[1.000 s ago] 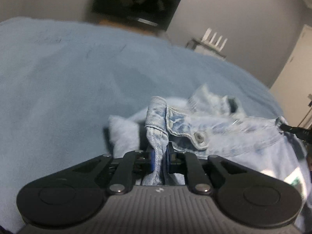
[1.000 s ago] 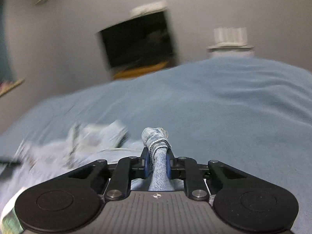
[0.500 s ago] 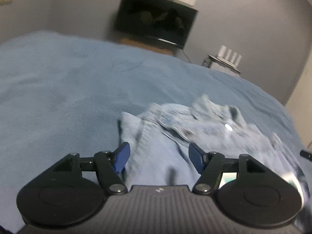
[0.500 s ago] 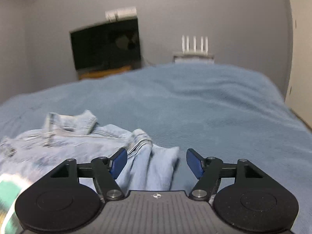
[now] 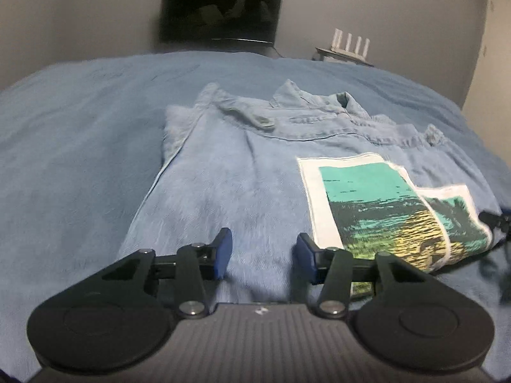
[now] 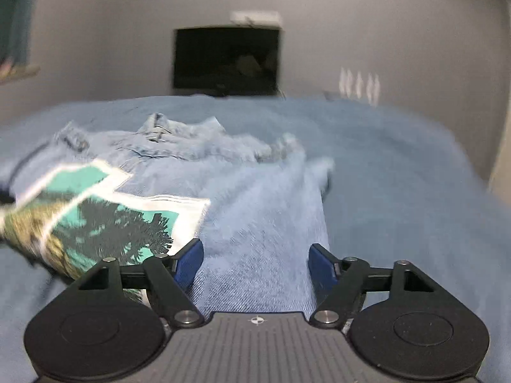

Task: Fold large clothes

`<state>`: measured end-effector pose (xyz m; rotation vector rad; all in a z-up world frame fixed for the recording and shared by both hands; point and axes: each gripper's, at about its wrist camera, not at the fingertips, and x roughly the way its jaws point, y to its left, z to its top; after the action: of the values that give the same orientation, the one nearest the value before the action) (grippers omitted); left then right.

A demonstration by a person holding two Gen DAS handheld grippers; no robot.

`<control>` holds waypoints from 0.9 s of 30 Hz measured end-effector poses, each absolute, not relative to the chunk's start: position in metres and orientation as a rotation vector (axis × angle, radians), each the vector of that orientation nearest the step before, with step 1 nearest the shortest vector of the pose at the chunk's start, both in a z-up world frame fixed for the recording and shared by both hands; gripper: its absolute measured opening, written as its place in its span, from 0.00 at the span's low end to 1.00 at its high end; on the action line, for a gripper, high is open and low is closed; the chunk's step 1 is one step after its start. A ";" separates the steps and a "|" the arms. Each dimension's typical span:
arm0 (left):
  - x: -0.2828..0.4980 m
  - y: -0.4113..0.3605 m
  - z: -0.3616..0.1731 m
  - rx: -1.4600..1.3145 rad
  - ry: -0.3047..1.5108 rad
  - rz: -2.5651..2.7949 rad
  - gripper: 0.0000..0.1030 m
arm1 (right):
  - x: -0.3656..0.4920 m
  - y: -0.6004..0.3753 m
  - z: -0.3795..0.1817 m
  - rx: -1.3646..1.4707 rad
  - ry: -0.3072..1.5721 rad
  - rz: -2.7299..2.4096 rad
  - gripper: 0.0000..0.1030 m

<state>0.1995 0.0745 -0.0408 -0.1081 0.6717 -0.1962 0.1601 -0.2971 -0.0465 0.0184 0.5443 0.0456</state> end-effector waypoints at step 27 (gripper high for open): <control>0.148 0.132 -0.054 -0.612 0.693 -0.139 0.86 | 0.093 -0.320 -0.043 0.751 0.566 -0.033 0.85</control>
<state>0.1485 0.1323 -0.0537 -0.6125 0.6931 -0.1390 0.0927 -0.3199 -0.0429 0.7507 0.5664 -0.0328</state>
